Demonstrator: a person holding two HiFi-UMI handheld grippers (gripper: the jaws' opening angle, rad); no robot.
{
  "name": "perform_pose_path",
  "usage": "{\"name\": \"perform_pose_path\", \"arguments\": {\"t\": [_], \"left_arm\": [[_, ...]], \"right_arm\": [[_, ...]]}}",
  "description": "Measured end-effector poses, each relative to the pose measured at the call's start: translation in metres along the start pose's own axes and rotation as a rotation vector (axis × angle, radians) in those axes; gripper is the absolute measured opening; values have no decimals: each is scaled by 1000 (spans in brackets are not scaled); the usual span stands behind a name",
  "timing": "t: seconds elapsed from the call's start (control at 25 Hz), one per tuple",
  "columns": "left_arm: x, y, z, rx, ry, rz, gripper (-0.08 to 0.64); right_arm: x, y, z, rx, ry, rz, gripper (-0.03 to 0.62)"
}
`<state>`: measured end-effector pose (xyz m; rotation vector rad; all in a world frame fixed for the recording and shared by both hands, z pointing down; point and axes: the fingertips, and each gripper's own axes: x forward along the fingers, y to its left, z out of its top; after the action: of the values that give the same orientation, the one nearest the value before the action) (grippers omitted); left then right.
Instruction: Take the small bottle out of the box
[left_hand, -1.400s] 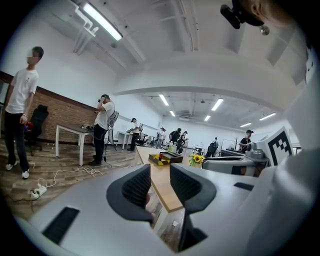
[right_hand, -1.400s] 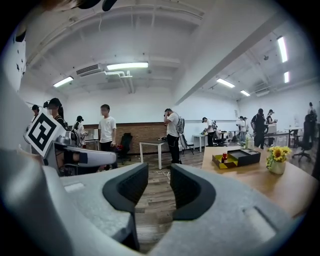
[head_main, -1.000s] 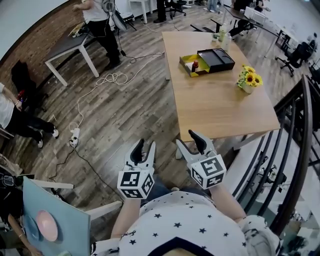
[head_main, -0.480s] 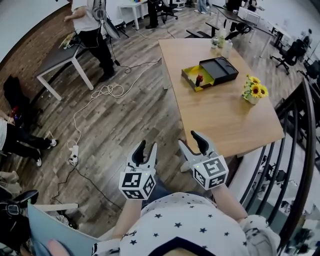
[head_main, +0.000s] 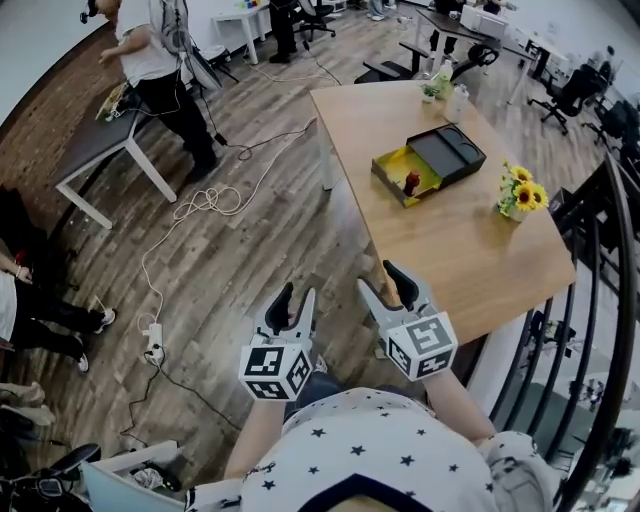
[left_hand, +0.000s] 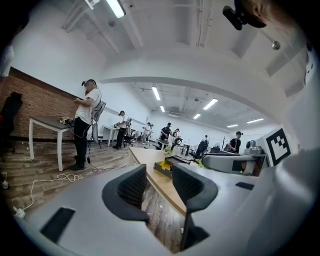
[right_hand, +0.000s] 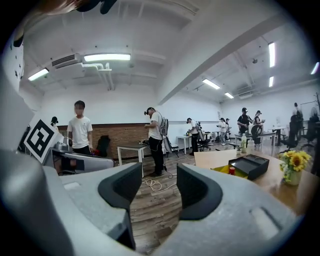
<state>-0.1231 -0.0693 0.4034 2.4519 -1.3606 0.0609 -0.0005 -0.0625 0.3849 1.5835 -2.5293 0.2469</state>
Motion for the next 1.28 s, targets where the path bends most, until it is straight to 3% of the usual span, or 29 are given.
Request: {"name": "perform_pose_path", "arguments": {"t": [0.72,1.28], "left_arm": [[87,104,37,24,41,-111,143],[155,118,31,31,94,-222,143]], "right_arm": [[125,-20,13,23,11,-141,199],[156,-94,-1,37,34,-330,199]]}}
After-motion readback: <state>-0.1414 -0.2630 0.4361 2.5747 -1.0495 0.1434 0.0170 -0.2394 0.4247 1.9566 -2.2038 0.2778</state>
